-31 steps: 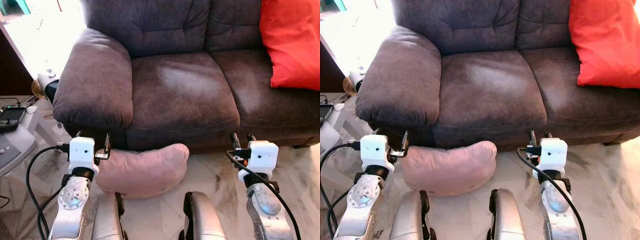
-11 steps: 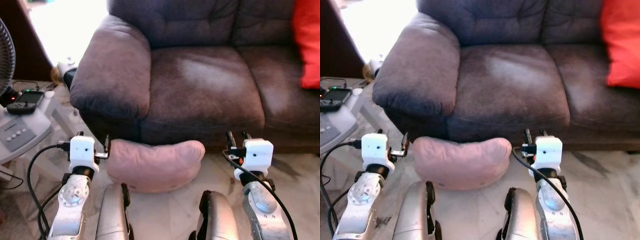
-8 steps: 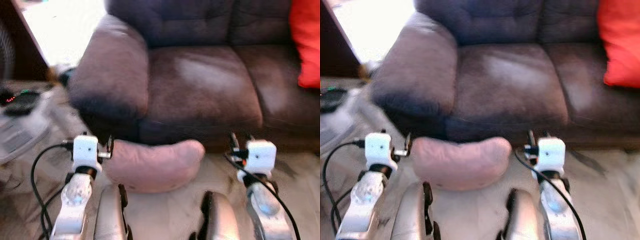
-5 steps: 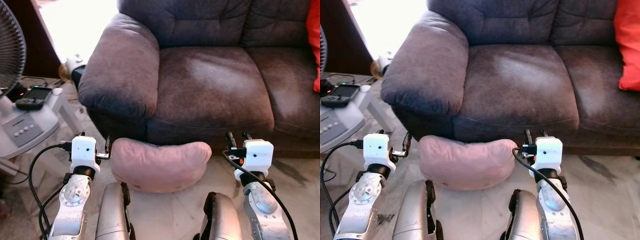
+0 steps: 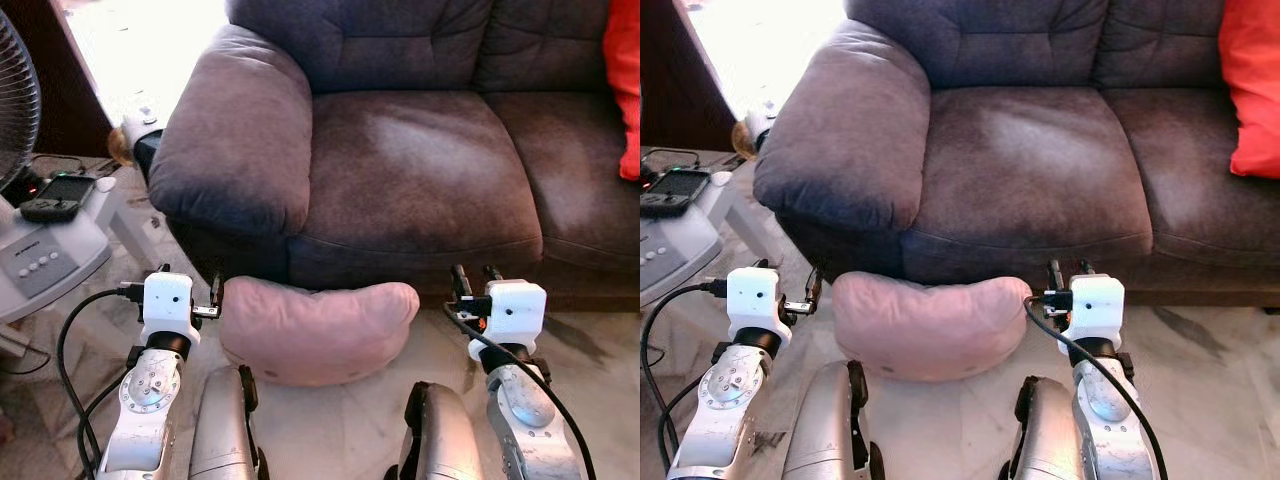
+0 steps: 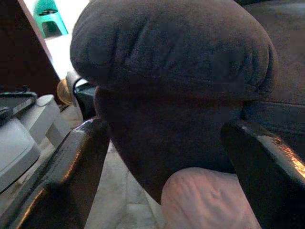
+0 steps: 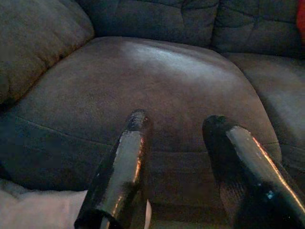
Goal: Move the pillow to the sofa from floor
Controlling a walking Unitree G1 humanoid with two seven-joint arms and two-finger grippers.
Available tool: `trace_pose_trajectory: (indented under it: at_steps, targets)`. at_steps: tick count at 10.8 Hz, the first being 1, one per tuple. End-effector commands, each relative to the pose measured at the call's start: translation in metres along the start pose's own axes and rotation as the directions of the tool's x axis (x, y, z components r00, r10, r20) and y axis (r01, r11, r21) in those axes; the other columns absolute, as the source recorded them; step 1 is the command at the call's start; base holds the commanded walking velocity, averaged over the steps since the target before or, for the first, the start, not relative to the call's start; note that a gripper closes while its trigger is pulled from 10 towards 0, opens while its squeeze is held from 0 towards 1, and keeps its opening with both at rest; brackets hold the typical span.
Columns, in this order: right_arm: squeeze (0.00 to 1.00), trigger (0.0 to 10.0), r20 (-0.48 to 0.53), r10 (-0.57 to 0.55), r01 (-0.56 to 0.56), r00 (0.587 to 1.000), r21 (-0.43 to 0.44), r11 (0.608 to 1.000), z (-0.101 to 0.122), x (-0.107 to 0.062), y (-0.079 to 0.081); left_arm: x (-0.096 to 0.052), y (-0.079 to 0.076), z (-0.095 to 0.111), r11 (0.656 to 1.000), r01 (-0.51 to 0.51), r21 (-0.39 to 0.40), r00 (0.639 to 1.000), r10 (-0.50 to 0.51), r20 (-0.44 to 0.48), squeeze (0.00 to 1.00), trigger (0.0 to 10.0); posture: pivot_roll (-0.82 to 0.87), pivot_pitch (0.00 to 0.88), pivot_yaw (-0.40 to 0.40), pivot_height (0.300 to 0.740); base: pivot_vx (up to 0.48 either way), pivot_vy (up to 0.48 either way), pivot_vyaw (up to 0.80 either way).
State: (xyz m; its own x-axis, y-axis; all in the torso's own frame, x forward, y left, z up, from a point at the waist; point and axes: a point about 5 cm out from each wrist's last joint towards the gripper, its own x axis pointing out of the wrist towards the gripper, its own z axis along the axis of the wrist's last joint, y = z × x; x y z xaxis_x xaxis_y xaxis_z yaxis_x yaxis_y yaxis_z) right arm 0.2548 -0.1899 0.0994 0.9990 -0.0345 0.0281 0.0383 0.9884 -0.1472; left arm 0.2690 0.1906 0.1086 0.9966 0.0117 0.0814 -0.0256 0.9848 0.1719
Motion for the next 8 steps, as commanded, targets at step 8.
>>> trace_pose_trajectory:
  at_steps: [8]
  targets:
    - [0.0, 10.0, -0.043, -0.02, 0.021, 0.999, 0.028, 0.999, -0.0093, -0.0029, -0.0022, 0.0004, -0.005, -0.0003, 1.0, 0.029, -0.004, 1.0, -0.029, 0.001, 0.0, 10.0, 0.01, 0.105, -0.021, 0.516, 0.172, 0.0, 0.1]
